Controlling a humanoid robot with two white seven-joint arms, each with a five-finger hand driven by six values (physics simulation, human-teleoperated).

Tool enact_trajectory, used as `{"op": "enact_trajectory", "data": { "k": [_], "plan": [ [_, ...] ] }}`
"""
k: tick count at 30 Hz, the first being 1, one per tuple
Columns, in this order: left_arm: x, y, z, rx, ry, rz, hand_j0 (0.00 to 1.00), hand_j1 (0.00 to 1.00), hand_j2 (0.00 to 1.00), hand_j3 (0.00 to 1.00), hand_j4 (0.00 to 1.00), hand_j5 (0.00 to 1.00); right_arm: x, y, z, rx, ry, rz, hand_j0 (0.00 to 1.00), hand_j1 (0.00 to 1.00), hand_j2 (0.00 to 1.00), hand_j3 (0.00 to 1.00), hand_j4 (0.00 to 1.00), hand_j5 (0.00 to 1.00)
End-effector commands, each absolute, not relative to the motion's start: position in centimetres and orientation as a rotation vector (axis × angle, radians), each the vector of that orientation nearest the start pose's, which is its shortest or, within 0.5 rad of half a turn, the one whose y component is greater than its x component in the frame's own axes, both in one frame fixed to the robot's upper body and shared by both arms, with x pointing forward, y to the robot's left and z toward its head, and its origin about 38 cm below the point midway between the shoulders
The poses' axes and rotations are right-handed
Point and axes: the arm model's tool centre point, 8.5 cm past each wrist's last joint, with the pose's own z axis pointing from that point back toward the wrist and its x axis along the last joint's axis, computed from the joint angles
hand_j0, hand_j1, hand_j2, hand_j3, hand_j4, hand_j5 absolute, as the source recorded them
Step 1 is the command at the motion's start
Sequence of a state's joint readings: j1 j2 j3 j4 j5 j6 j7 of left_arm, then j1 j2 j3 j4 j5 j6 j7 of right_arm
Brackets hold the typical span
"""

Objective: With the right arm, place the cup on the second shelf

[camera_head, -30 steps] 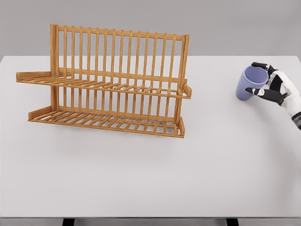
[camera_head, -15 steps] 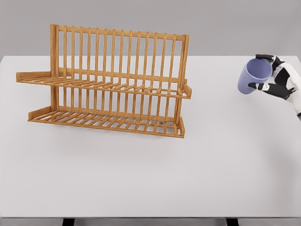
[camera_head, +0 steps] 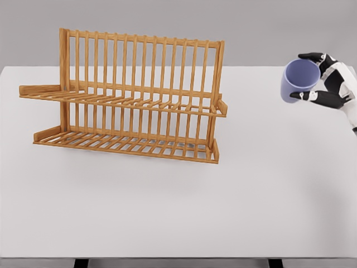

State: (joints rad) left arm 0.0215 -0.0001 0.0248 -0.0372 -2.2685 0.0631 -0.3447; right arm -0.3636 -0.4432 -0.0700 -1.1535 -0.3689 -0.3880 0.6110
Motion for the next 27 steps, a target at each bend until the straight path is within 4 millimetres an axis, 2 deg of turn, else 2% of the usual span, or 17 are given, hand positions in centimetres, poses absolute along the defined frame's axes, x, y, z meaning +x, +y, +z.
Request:
{"op": "enact_trajectory", "data": {
  "k": [1, 4, 11, 14, 20, 27],
  "plan": [
    [-1.8, 29.1, -25.6, -0.05, 0.508, -2.184, 1.0, 1.0, 1.0, 1.0, 1.0, 1.0, 44.1, -39.2, 17.4, 0.123, -1.899, 0.538, 0.68, 0.68, 0.68, 0.68, 0.68, 0.68],
    [-1.8, 29.1, -25.6, -0.05, 0.508, -2.184, 1.0, 1.0, 1.0, 1.0, 1.0, 1.0, 44.1, -38.5, 18.3, 0.132, -1.923, 0.558, 0.68, 0.68, 0.68, 0.68, 0.68, 0.68],
    [-1.8, 29.1, -25.6, -0.05, 0.508, -2.184, 1.0, 1.0, 1.0, 1.0, 1.0, 1.0, 44.1, -36.5, 18.7, 0.173, -1.958, 0.57, 0.68, 0.68, 0.68, 0.68, 0.68, 0.68],
    [-1.8, 29.1, -25.6, -0.05, 0.508, -2.184, 1.0, 1.0, 1.0, 1.0, 1.0, 1.0, 43.8, -35.2, 19.4, 0.197, -1.991, 0.581, 0.68, 0.68, 0.68, 0.68, 0.68, 0.68],
    [-1.8, 29.1, -25.6, -0.05, 0.508, -2.184, 1.0, 1.0, 1.0, 1.0, 1.0, 1.0, 43.1, -34.1, 20.5, 0.208, -2.031, 0.618, 0.68, 0.68, 0.68, 0.68, 0.68, 0.68],
    [-1.8, 29.1, -25.6, -0.05, 0.508, -2.184, 1.0, 1.0, 1.0, 1.0, 1.0, 1.0, 42.5, -31.8, 21.6, 0.253, -2.075, 0.65, 0.68, 0.68, 0.68, 0.68, 0.68, 0.68]
  ]
}}
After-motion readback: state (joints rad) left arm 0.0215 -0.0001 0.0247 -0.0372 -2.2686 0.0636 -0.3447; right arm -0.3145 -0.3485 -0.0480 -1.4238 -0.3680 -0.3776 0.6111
